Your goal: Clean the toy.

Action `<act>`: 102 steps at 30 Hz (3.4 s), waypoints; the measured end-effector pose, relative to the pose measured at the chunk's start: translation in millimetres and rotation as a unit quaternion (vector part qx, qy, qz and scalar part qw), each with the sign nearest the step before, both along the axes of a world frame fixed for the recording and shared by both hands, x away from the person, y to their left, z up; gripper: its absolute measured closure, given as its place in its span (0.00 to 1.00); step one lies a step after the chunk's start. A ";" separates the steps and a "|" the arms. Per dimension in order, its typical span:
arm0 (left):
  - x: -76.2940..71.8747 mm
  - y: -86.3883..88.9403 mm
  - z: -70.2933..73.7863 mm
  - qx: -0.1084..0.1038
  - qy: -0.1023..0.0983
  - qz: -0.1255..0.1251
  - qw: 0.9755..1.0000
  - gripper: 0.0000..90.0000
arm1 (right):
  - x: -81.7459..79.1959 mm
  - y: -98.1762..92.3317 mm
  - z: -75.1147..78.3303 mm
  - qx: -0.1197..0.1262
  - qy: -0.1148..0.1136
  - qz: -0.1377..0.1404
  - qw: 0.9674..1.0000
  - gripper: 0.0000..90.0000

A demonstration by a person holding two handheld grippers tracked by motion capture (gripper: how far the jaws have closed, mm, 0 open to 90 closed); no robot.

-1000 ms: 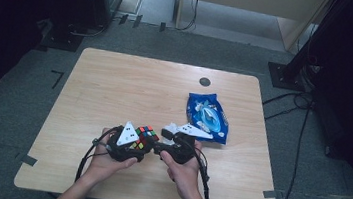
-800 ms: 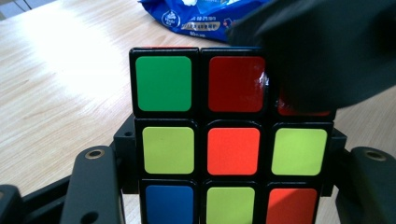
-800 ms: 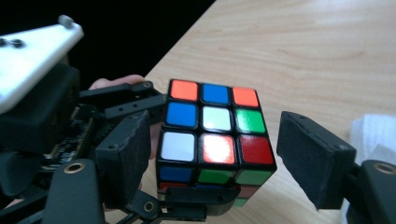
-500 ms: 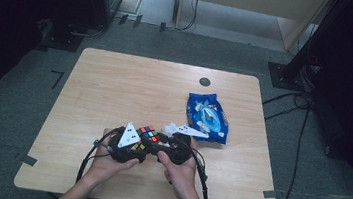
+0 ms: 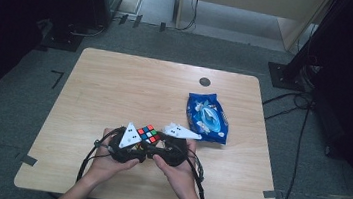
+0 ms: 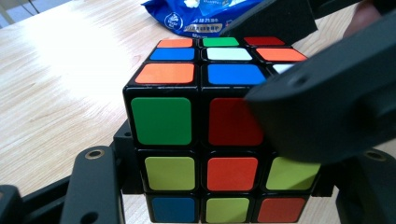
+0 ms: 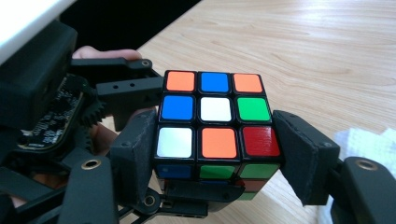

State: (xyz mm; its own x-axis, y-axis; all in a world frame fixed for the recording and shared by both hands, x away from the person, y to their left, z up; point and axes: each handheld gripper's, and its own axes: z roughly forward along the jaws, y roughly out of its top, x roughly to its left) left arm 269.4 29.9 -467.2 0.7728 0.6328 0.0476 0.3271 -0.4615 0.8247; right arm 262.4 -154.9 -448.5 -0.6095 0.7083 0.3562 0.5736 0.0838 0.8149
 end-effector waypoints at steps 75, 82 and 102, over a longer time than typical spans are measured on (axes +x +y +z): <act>17.9 47.8 28.5 -0.157 0.062 0.083 0.982 0.37 | -1.5 10.9 -44.3 0.017 -0.064 0.021 0.998 0.50; 15.4 38.5 25.7 -0.147 0.063 0.060 0.985 0.37 | 5.8 4.9 -40.7 0.048 -0.033 0.004 0.998 0.92; 12.8 31.4 24.3 -0.137 0.064 0.024 0.988 0.37 | 8.3 -15.1 -33.9 0.092 -0.036 -0.022 0.995 0.99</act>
